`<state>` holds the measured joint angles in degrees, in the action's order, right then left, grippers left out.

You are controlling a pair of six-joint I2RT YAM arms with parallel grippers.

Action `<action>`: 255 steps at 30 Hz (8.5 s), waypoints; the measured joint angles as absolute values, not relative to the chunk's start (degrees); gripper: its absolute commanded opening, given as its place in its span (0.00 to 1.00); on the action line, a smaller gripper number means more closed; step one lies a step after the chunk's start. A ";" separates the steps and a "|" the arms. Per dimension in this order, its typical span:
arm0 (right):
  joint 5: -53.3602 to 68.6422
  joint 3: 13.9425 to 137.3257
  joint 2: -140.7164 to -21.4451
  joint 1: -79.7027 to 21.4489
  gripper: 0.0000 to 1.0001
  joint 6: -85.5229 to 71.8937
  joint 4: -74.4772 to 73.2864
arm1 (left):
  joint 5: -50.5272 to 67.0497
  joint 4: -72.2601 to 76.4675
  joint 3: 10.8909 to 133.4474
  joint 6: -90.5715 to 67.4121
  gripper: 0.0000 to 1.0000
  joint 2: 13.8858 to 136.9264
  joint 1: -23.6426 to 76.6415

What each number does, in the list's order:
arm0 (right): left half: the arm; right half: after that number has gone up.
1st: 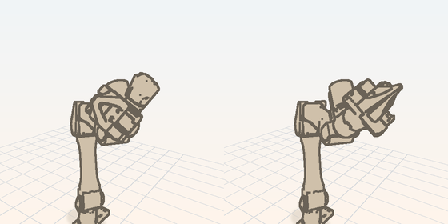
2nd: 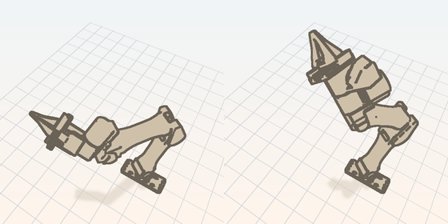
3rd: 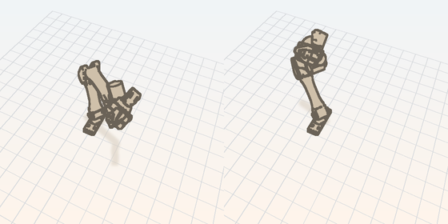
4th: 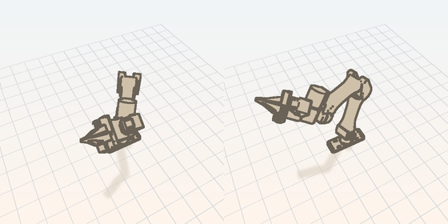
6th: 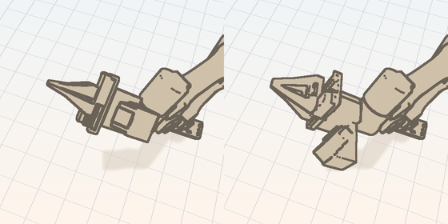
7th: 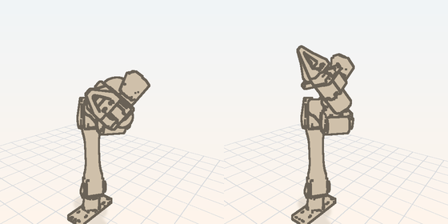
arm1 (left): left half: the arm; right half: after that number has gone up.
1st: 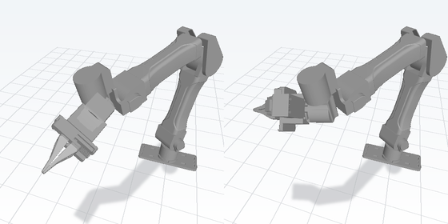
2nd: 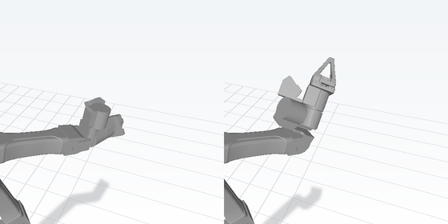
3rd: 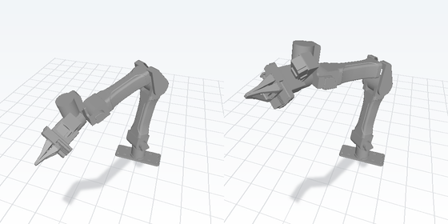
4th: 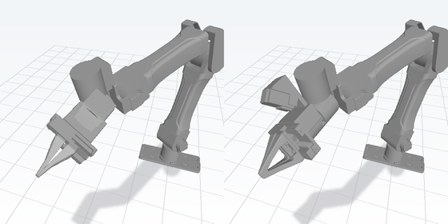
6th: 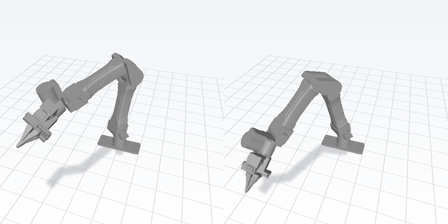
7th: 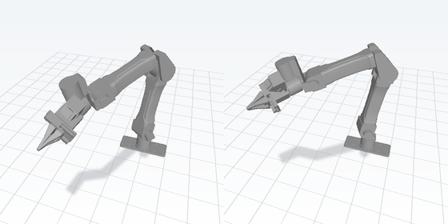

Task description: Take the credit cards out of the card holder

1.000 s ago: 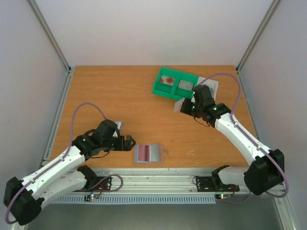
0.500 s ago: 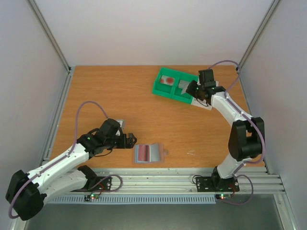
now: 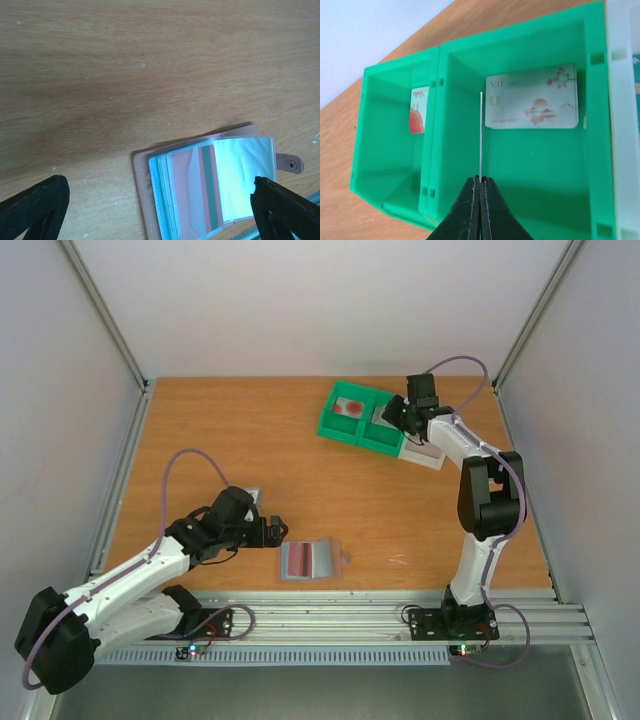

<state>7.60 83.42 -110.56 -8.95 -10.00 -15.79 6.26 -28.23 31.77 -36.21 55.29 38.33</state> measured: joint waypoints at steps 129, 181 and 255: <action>10.28 49.50 -89.49 -57.23 0.22 -25.69 -17.96 | 22.09 -22.46 23.00 -47.16 0.93 47.64 36.38; 11.22 43.55 -94.56 -57.23 0.06 -27.16 -6.85 | 26.61 -12.08 20.75 -54.68 0.39 55.27 36.34; 11.40 39.46 -90.56 -57.23 0.14 -28.62 -4.54 | 30.26 -0.12 20.03 -54.61 0.26 68.36 36.34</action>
<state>11.40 39.46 -90.56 -57.23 -28.62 -4.54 30.26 -0.12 20.03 -54.61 68.36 36.34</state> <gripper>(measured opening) 0.136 0.259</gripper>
